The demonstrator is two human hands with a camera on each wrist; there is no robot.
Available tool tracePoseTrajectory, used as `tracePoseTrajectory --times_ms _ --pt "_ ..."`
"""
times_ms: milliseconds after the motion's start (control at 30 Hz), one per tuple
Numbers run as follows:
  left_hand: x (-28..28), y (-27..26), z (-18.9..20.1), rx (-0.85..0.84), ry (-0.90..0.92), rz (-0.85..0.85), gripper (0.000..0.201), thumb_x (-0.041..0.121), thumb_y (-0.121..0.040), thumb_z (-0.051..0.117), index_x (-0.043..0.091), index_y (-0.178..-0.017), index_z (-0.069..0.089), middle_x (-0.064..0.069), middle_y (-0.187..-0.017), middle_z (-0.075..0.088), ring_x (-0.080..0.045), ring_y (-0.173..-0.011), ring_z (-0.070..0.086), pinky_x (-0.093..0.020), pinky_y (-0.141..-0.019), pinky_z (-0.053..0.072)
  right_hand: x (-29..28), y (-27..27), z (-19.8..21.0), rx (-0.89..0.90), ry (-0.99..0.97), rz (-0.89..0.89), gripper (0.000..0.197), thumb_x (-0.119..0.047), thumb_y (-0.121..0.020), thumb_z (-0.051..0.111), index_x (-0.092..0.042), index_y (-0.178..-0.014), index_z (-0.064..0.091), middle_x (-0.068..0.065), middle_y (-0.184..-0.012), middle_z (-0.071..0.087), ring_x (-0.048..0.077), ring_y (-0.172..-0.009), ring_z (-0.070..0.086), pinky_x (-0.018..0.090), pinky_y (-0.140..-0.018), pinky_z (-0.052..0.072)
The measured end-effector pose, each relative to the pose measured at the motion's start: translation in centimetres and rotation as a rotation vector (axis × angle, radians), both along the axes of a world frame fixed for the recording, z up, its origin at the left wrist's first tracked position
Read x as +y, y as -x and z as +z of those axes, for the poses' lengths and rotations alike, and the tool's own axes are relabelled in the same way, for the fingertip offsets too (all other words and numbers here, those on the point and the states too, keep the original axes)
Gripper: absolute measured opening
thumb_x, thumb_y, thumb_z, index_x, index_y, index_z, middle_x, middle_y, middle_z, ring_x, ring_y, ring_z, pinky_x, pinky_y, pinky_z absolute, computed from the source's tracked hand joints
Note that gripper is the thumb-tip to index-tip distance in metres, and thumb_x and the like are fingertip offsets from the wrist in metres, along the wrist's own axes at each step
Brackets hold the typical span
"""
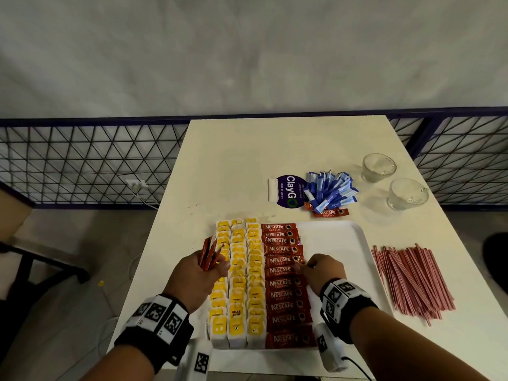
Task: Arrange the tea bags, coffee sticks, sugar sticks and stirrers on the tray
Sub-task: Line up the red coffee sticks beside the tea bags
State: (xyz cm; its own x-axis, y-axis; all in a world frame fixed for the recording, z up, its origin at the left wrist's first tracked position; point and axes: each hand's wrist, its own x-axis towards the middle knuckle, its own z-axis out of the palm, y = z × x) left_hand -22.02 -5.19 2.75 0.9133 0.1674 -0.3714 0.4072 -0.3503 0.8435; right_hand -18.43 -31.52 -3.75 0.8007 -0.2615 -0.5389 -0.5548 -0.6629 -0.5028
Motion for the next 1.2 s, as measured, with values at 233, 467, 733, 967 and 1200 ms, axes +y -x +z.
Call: tracePoseTrajectory --times_ms 233,467,733,967,1200 --pt "-0.3 0.2 0.3 0.005 0.016 -0.025 0.012 0.022 -0.088 0.067 0.010 -0.086 0.065 -0.006 -0.071 0.070 -0.013 -0.044 0.046 -0.028 -0.048 0.040 0.0 0.0 0.3 0.011 0.018 0.036 0.037 -0.054 -0.079 0.067 -0.020 -0.074 0.056 -0.001 -0.078 0.063 0.014 -0.073 0.057 0.026 -0.066 0.046" --pt "-1.5 0.3 1.3 0.207 0.266 -0.089 0.027 0.027 -0.089 0.066 0.006 -0.074 0.058 -0.015 -0.057 0.058 -0.021 -0.047 0.042 -0.023 -0.044 0.031 3.4 -0.1 6.5 -0.346 -0.277 0.335 0.022 -0.052 -0.085 0.061 -0.030 -0.089 0.061 -0.014 -0.078 0.062 -0.001 -0.069 0.057 0.014 -0.059 0.041" --pt "-3.5 -0.5 3.5 0.192 0.399 -0.214 0.033 0.043 -0.084 0.066 0.010 -0.082 0.063 -0.008 -0.061 0.058 -0.024 -0.051 0.045 -0.018 -0.039 0.027 4.8 -0.4 8.5 -0.466 -0.690 0.376 0.017 -0.030 -0.081 0.073 -0.024 -0.072 0.059 -0.003 -0.063 0.055 0.011 -0.058 0.046 0.034 -0.059 0.041" --pt "-3.2 -1.1 2.9 0.116 0.548 -0.026 0.019 0.028 -0.083 0.071 0.009 -0.087 0.066 -0.015 -0.065 0.042 -0.015 -0.038 0.027 -0.020 -0.043 0.021 3.2 -0.2 8.8 -0.387 -0.904 0.184 0.012 -0.024 -0.087 0.064 -0.016 -0.080 0.060 -0.002 -0.059 0.060 0.017 -0.048 0.041 0.026 -0.049 0.035" --pt "-4.1 -1.8 2.7 0.028 0.385 -0.001 0.014 0.001 -0.087 0.065 0.012 -0.096 0.066 -0.004 -0.044 0.038 -0.013 -0.033 0.028 -0.017 -0.037 0.024 2.9 0.3 9.2 -0.304 -1.004 0.066 0.031 -0.031 -0.080 0.066 -0.002 -0.091 0.064 0.005 -0.070 0.066 0.020 -0.057 0.055 0.034 -0.060 0.047"
